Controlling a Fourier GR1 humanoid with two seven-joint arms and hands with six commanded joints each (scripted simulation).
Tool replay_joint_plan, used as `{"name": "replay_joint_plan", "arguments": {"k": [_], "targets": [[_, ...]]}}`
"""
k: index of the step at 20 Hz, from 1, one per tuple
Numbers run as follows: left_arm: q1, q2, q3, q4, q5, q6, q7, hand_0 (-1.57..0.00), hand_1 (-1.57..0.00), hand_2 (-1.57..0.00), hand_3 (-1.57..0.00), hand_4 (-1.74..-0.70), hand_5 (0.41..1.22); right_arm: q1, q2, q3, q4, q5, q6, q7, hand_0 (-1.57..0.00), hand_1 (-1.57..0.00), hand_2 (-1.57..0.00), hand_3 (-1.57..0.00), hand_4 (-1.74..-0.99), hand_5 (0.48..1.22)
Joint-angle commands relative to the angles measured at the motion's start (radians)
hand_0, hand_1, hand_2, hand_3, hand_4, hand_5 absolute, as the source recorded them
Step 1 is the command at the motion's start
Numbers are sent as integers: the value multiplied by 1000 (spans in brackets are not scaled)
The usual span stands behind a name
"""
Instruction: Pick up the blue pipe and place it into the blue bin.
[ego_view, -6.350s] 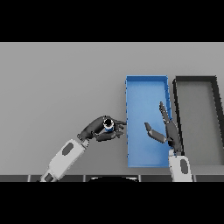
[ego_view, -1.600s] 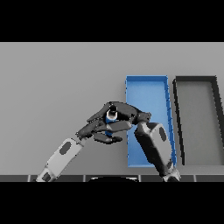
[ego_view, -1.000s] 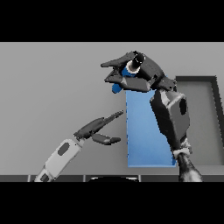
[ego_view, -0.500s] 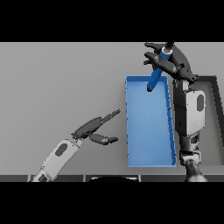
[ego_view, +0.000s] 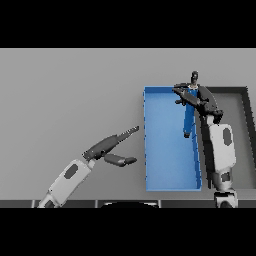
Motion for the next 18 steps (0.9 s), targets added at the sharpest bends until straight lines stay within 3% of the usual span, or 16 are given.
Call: {"name": "replay_joint_plan", "arguments": {"k": [1,4,6,7,9,11,14,18], "targets": [[-8,-6,2,7,1,2,3,1,1,1,1,-827,471,33,-23,49,-10,-19,-15,0,-1571,-1571,-1571,-1178,-1569,1221],[11,4,-1,-11,2,3,-9,1,1,1,1,-826,475,99,-99,182,-12,-80,-75,0,-1571,-1571,-1571,-693,-1653,1205],[12,1,-2,-18,7,3,-1,1,1,1,1,-827,474,103,-170,303,23,-170,-167,0,-1571,-1571,-1571,-1009,-1583,1199],[7,-2,-2,-13,6,5,6,1,1,1,1,-829,474,85,-206,363,61,-254,-214,-1,-1465,-1382,-1333,-807,-1534,1190],[-3,-2,3,-10,12,1,10,1,1,1,1,-829,476,53,-269,492,81,-422,-277,0,-937,-884,-853,-516,-1404,1159],[-5,-7,-5,-20,6,3,19,1,1,1,1,-828,476,1,-336,619,80,-553,-331,0,-599,-566,-545,-330,-1302,1182],[4,1,-1,-17,9,3,13,1,1,1,1,-829,477,-28,-403,700,22,-513,-256,-8,-306,-289,-279,-169,-1215,1044],[10,0,-5,-18,0,9,7,1,1,1,1,-831,472,-33,-424,754,-4,-458,-243,0,-154,-118,-114,-68,-1192,907]]}}
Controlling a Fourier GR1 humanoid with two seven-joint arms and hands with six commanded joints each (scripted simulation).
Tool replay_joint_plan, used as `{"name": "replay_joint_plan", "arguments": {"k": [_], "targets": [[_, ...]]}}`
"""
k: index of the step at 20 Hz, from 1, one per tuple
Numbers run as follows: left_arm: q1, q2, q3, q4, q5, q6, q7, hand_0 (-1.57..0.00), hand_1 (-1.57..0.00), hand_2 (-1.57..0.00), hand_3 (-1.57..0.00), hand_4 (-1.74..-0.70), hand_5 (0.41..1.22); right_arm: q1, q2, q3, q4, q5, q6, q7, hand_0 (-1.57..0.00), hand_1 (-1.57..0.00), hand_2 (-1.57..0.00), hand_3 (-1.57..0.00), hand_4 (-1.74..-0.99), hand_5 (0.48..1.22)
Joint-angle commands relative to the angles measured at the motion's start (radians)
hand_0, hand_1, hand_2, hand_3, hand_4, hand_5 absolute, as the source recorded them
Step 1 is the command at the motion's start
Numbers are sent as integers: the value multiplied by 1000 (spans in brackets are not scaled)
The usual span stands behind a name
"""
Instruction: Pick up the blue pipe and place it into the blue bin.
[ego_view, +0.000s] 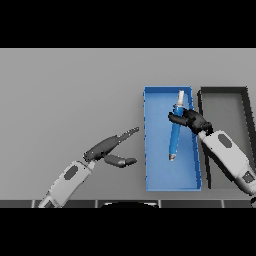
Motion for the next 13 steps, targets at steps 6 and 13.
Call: {"name": "replay_joint_plan", "arguments": {"k": [6,13], "targets": [[7,2,-4,-21,1,4,5,1,1,1,1,-828,472,-7,-3,26,2,18,-21,-5,-40,-30,-29,-17,-1182,795],[-11,4,11,16,-1,-1,-8,1,1,1,1,-826,474,-16,-15,34,-17,21,-12,-5,-20,-15,-14,-8,-1186,769]]}}
